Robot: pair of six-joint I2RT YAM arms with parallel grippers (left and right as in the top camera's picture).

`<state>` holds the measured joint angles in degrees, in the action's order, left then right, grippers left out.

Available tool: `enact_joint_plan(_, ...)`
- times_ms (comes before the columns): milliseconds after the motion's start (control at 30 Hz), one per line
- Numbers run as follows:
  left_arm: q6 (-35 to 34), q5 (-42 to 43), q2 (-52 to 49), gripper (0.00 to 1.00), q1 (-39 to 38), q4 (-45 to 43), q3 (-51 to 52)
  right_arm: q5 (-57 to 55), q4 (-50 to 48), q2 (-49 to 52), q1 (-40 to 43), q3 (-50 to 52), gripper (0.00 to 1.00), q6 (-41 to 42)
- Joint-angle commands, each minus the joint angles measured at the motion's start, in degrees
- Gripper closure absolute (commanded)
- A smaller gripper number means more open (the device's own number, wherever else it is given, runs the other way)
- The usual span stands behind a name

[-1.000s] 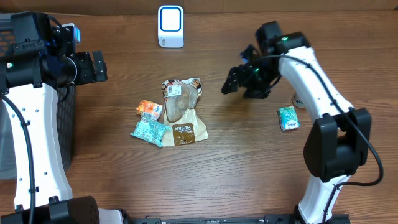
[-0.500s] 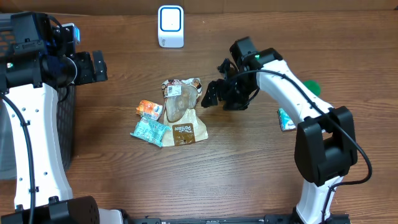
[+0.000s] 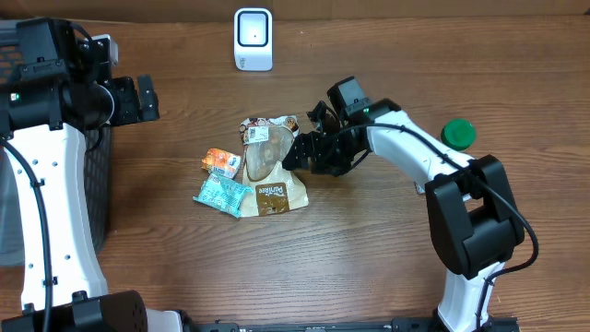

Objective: Scan the item barcode
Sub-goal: 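Move the right gripper toward the clear bag in the centre, then grasp the clear bread bag with the right gripper and lift it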

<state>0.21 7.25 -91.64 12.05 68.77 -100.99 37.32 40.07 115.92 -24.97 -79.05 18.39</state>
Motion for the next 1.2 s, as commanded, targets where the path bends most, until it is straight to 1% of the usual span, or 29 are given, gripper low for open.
enact_joint_plan(0, 0.9, -0.2, 0.1, 0.0, -0.1, 0.0, -1.5, 0.7, -5.2, 0.0, -0.9, 3.6, 0.21, 4.8)
enact_joint_plan(133, 0.9, -0.2, 0.1, 0.01, -0.1, 0.0, -1.5, 0.7, -16.2, 0.0, -2.4, 8.2, 0.21, 11.4)
enact_joint_plan(233, 0.9, -0.2, 0.1, 0.0, -0.1, 0.0, -1.5, -1.7, -22.2, 0.1, -4.6, 11.1, 0.21, 16.9)
enact_joint_plan(467, 0.9, -0.2, 0.1, 0.01, -0.1, 0.0, -1.5, -9.8, -27.2, 1.8, -10.4, 12.5, 0.22, 23.1)
enact_joint_plan(567, 0.9, -0.2, 0.1, 0.01, -0.1, 0.0, -1.5, -10.9, -28.5, 3.6, -11.5, 12.5, 0.22, 25.7)
enact_joint_plan(700, 0.9, -0.2, 0.1, 0.0, -0.1, 0.0, -1.5, -10.9, -29.1, 4.6, -11.6, 12.5, 0.31, 27.7)
enact_joint_plan(900, 0.9, -0.2, 0.1, 0.01, -0.1, 0.0, -1.5, -10.7, -29.1, 4.6, -11.6, 12.5, 0.5, 27.7)
enact_joint_plan(1133, 0.9, -0.2, 0.1, 0.0, -0.1, 0.0, -1.5, -9.7, -29.1, 4.6, -11.6, 12.5, 0.65, 27.6)
enact_joint_plan(1167, 0.9, -0.2, 0.1, 0.0, -0.1, 0.0, -1.5, -9.4, -29.1, 4.6, -11.6, 12.5, 0.66, 27.6)
